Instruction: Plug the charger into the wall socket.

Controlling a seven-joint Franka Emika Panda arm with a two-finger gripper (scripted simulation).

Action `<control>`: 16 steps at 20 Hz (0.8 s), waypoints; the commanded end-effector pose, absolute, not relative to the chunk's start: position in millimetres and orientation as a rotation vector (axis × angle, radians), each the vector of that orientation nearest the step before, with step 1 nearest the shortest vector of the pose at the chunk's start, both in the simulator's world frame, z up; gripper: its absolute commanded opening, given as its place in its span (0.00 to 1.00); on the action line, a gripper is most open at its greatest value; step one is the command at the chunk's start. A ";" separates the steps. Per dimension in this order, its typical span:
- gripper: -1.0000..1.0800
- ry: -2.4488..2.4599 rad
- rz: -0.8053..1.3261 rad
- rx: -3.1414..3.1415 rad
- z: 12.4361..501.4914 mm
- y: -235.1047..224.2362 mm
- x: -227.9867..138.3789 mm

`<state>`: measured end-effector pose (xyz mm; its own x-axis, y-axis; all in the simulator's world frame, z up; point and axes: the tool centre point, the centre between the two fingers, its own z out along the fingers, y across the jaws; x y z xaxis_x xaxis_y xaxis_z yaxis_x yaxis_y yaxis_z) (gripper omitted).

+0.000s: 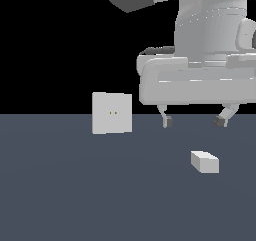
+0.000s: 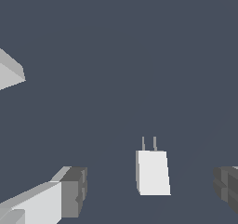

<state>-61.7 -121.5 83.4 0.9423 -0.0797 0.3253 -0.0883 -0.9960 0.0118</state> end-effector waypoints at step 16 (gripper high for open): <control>0.96 -0.166 0.585 3.062 61.9 -137.9 -66.7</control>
